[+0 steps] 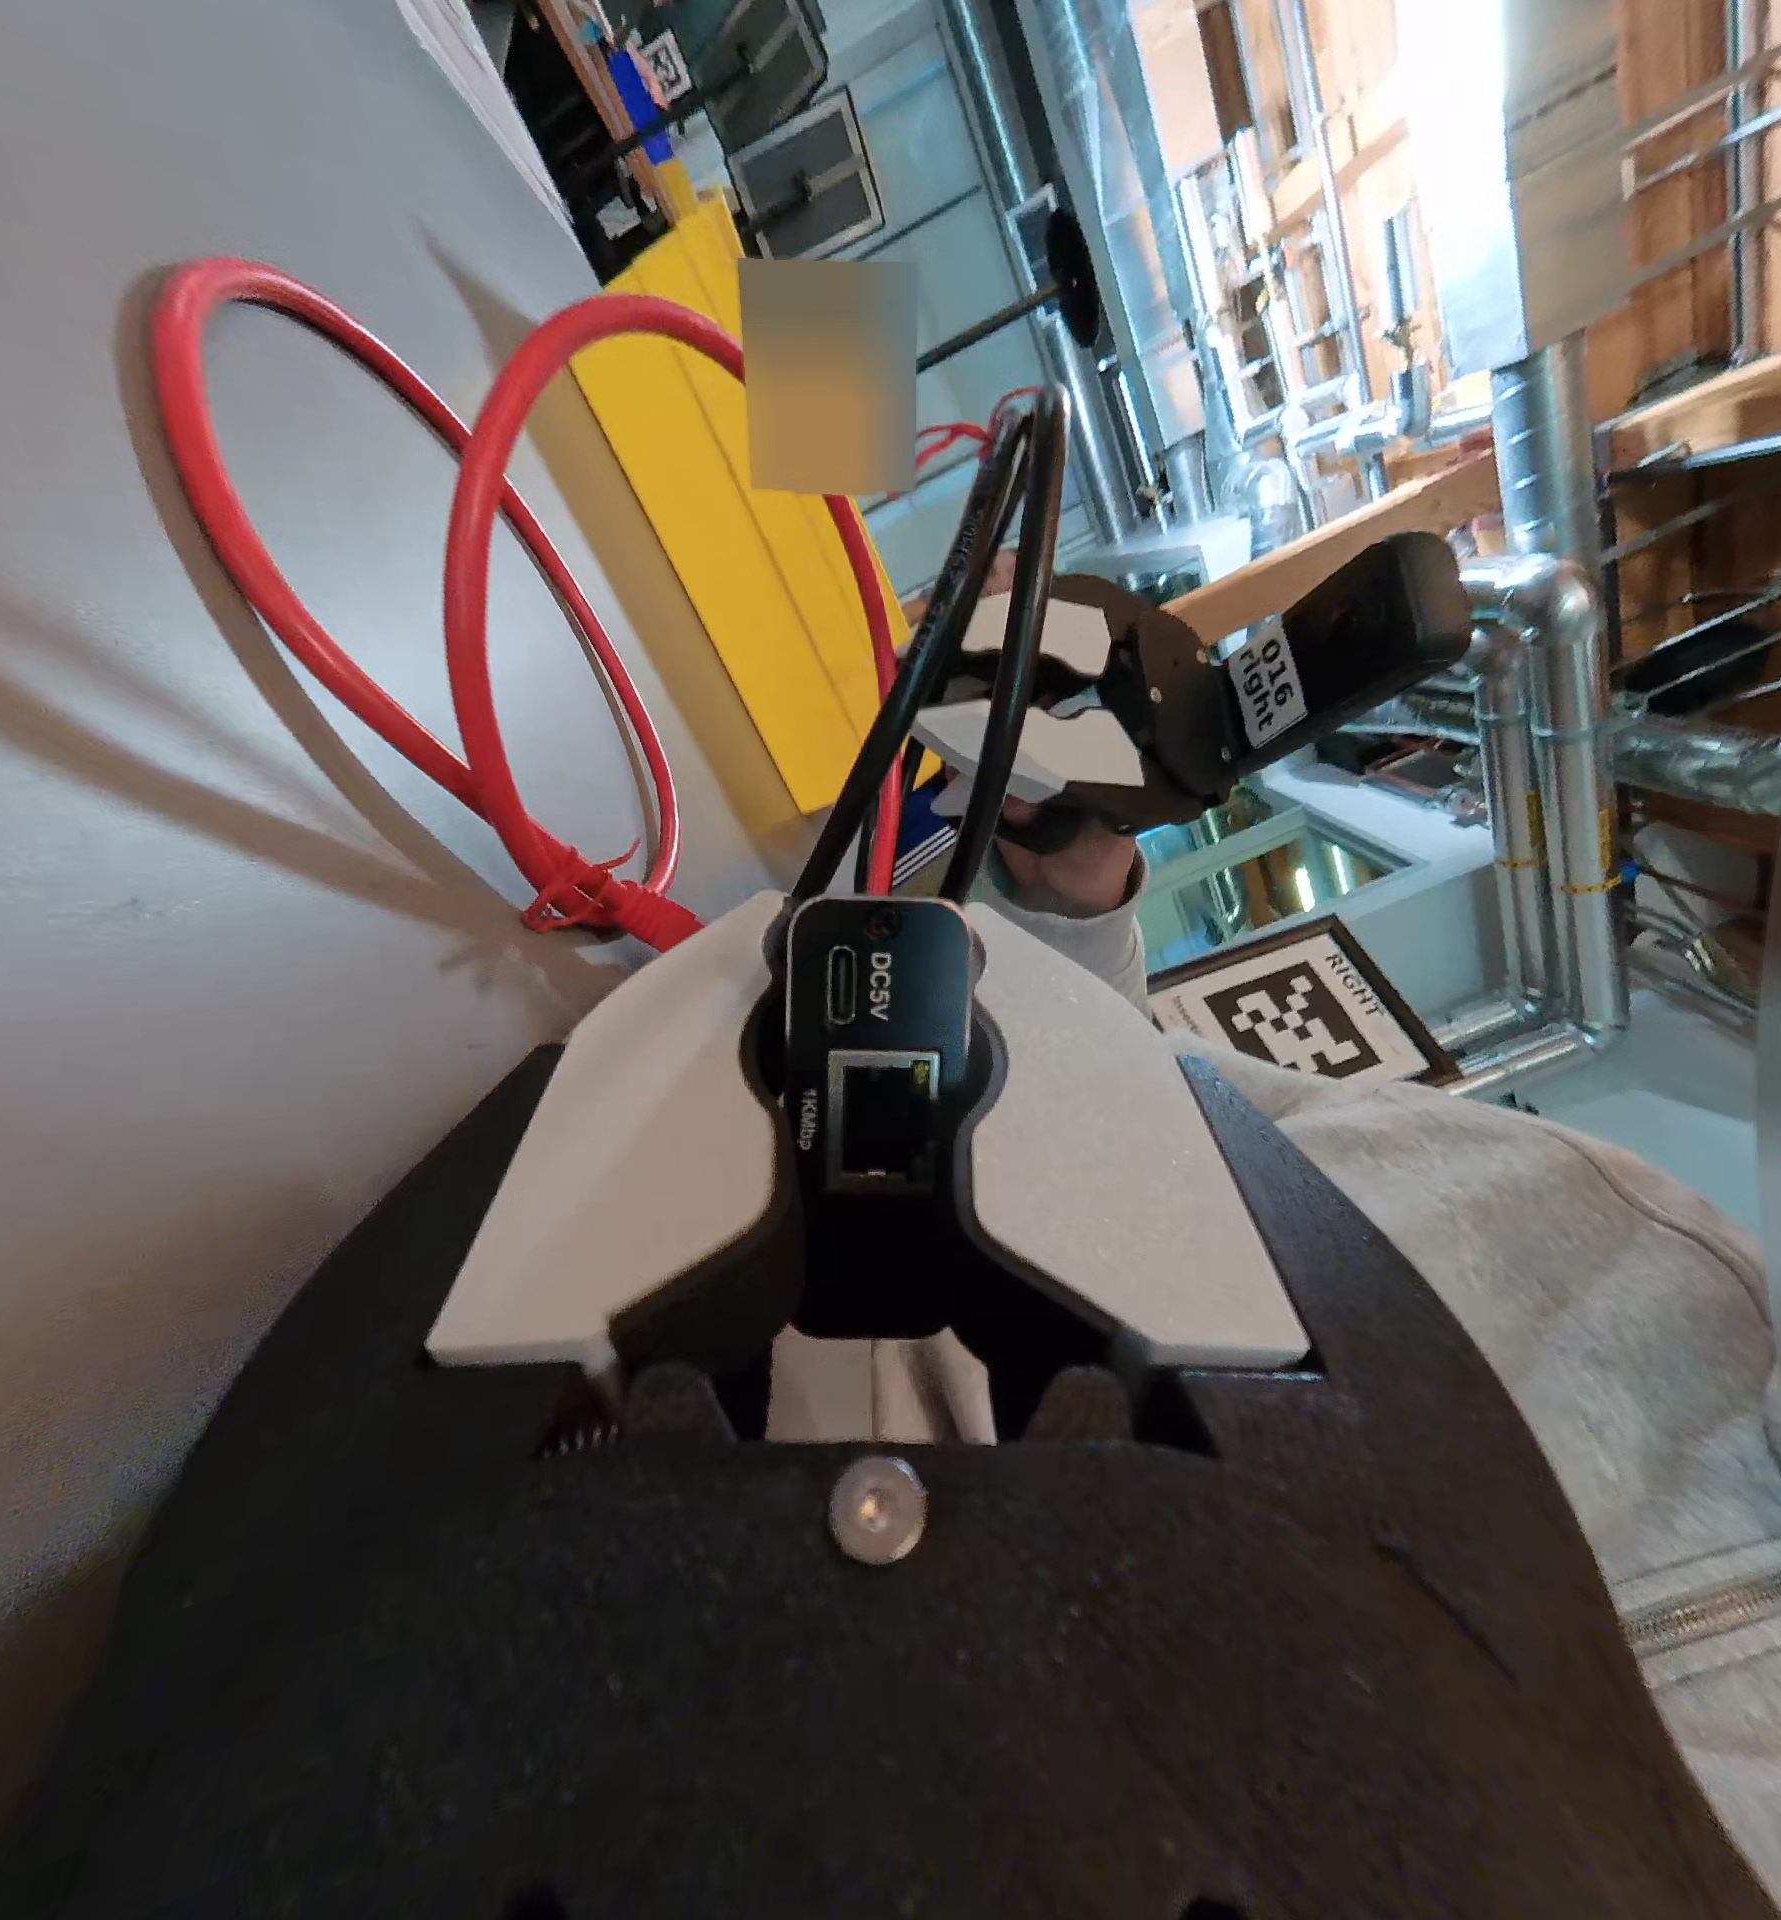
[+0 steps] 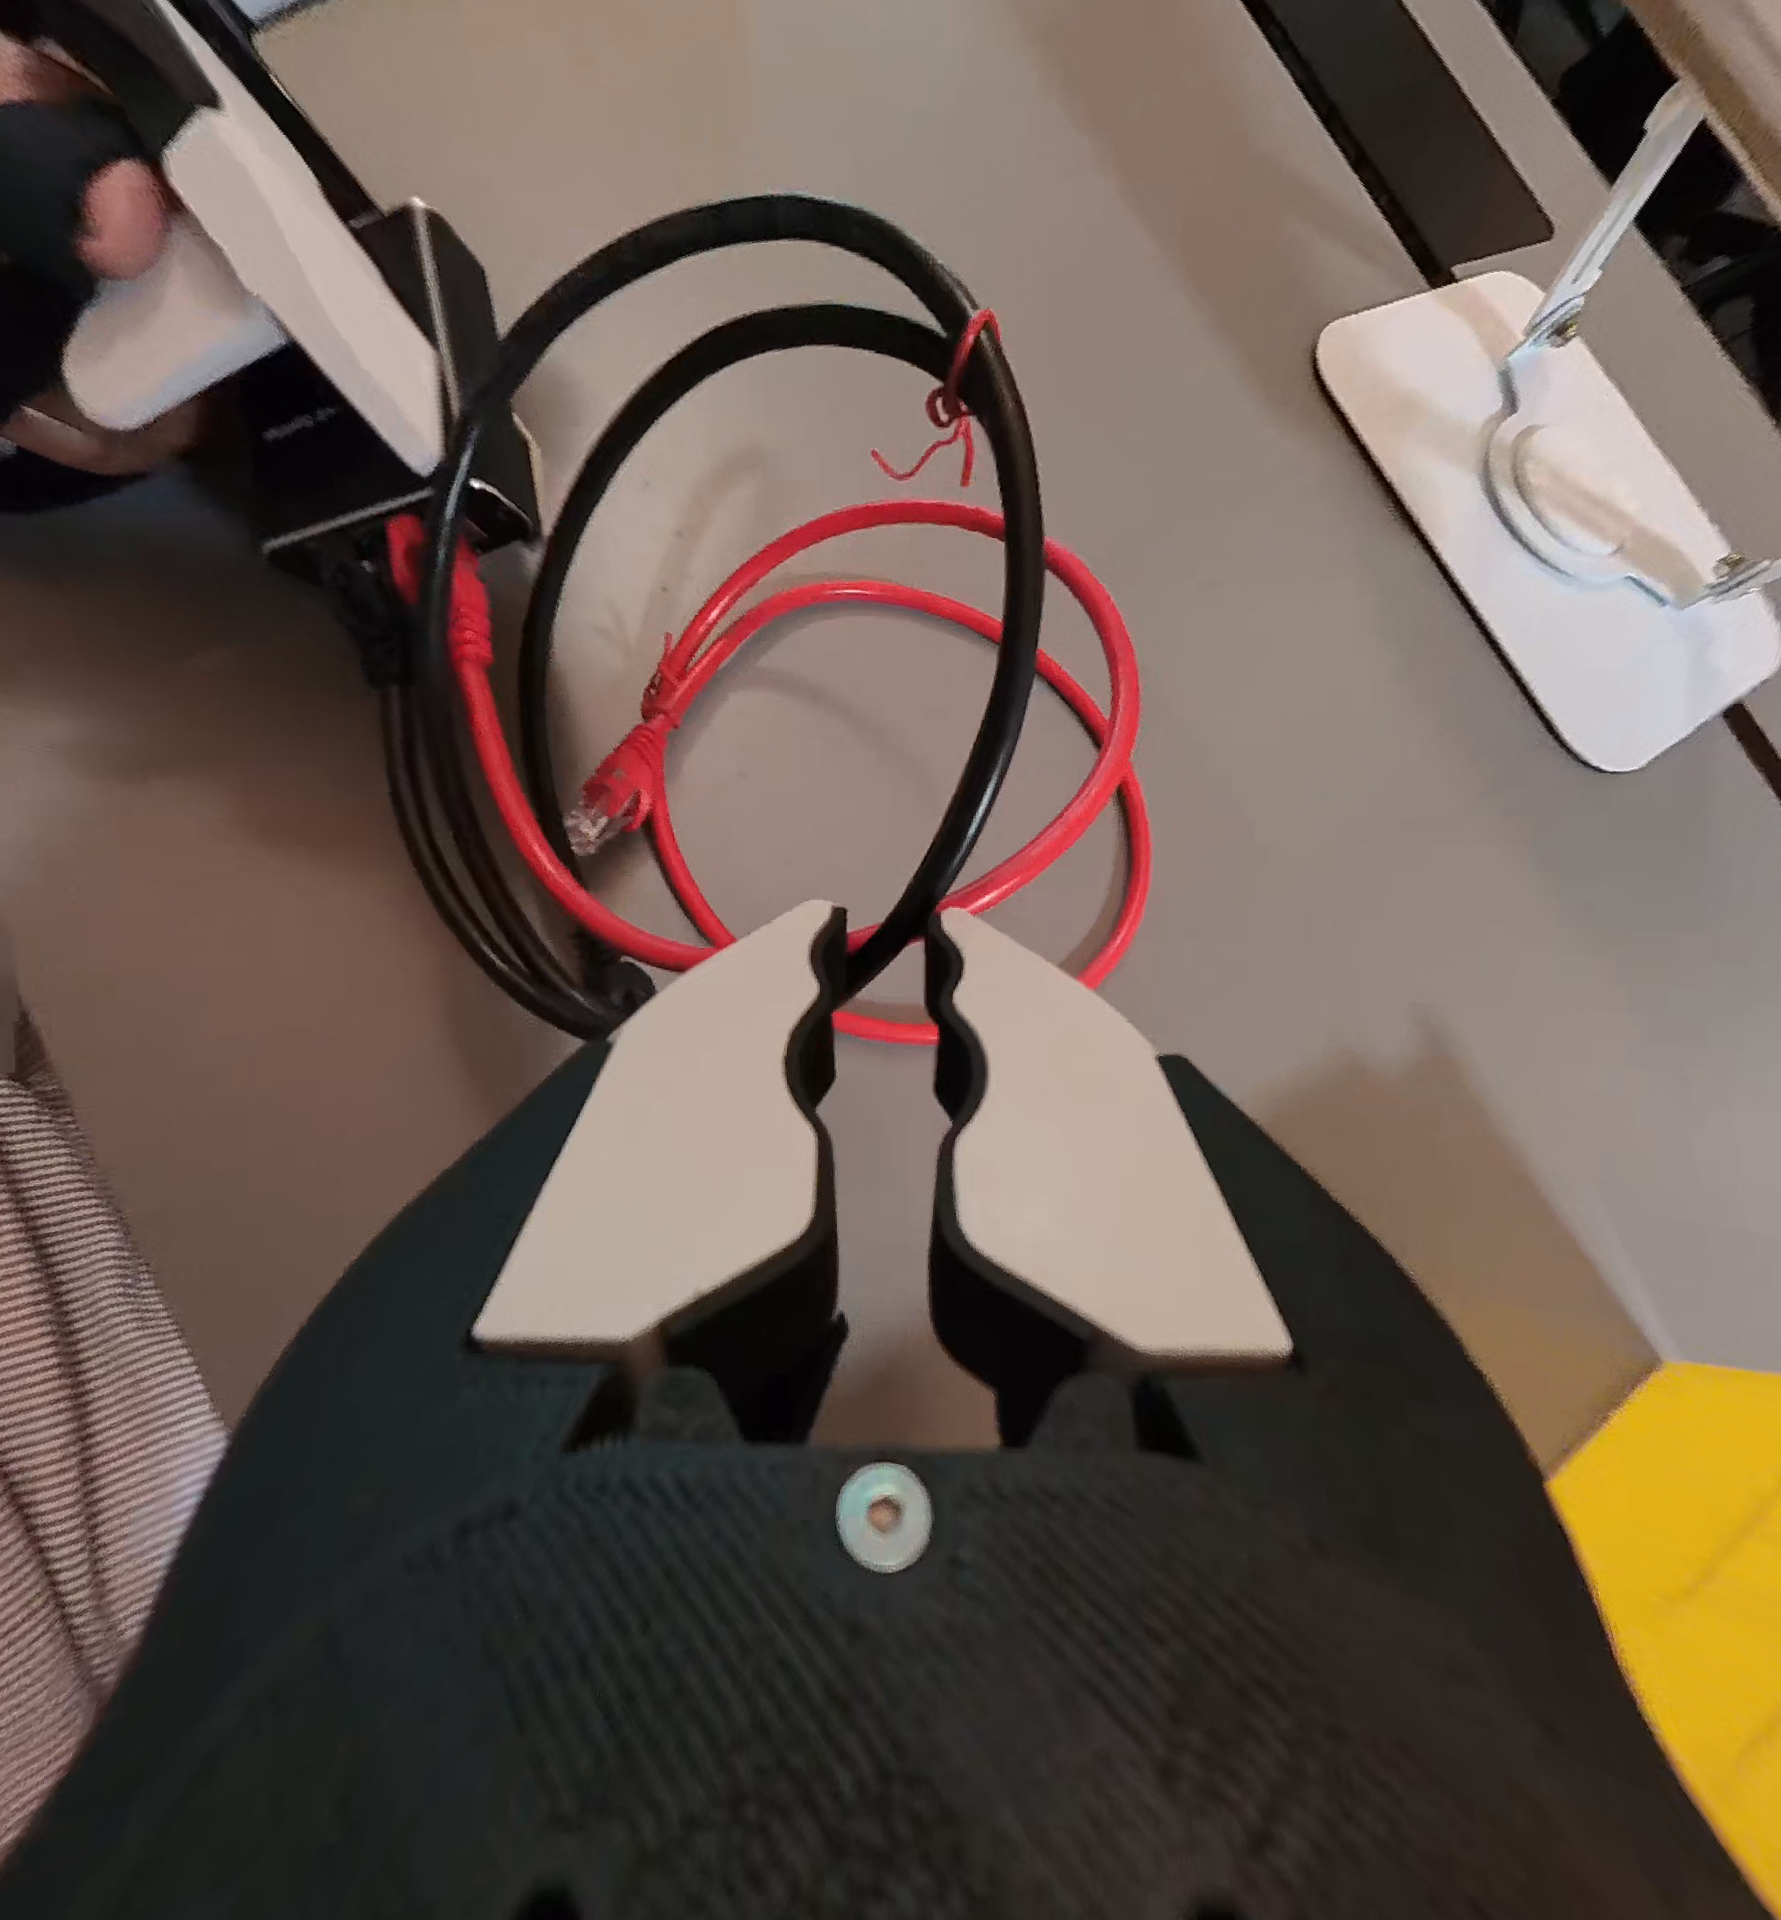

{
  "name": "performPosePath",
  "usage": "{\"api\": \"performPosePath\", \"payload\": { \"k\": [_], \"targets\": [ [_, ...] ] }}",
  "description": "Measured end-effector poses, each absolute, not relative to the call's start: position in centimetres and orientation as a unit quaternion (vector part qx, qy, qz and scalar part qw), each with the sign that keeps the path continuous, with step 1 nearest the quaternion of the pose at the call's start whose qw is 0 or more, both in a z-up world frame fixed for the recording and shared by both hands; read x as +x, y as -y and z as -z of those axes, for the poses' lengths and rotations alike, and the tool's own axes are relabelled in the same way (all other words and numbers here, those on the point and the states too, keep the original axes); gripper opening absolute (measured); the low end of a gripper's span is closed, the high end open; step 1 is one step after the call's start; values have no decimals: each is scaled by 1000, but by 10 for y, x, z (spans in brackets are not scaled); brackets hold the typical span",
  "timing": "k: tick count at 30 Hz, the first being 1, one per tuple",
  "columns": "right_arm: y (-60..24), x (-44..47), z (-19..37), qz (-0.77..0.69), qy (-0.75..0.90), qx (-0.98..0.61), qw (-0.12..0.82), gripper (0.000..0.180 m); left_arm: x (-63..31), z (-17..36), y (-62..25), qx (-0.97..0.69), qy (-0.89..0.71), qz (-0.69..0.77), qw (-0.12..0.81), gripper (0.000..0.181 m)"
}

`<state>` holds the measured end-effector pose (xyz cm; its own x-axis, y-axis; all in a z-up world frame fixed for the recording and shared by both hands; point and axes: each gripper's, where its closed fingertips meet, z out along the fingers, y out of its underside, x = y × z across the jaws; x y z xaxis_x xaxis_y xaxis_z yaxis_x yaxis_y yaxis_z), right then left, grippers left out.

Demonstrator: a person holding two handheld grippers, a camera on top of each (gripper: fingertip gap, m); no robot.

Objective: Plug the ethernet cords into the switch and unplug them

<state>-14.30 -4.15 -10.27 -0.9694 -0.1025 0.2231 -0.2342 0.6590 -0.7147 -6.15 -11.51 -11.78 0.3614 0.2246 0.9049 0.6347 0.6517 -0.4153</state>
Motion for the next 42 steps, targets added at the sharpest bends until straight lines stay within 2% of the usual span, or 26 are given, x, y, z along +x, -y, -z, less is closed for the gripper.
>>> {"api": "performPosePath", "payload": {
  "k": [10, 17, 21, 25, 31, 36, 40, 42],
  "targets": [
    [42, -119, 63, -518, 827, -1, -218, 7, -62, 114, 123, -366, 547, 142, 740, 26],
    [42, -118, 37, -592, 739, -13, -321, 10, -62, 115, 121, -370, 545, 147, 738, 25],
    [39, -130, 32, -609, 724, -31, -322, 14, -62, 124, 112, -411, 558, 132, 709, 25],
    [41, -136, 39, -607, 748, -24, -267, 21, -61, 124, 108, -426, 553, 132, 704, 25],
    [47, -157, 62, -589, 798, -17, -125, 50, -57, 123, 103, -435, 539, 147, 706, 25],
    [54, -149, 74, -569, 814, -8, -119, 62, -49, 126, 84, -497, 511, 157, 684, 25],
    [57, -141, 84, -532, 840, 7, -110, 63, -42, 130, 68, -543, 491, 167, 661, 26],
    [54, -133, 98, -479, 869, 12, -124, 52, -39, 131, 63, -556, 482, 173, 655, 26]
  ]
}}
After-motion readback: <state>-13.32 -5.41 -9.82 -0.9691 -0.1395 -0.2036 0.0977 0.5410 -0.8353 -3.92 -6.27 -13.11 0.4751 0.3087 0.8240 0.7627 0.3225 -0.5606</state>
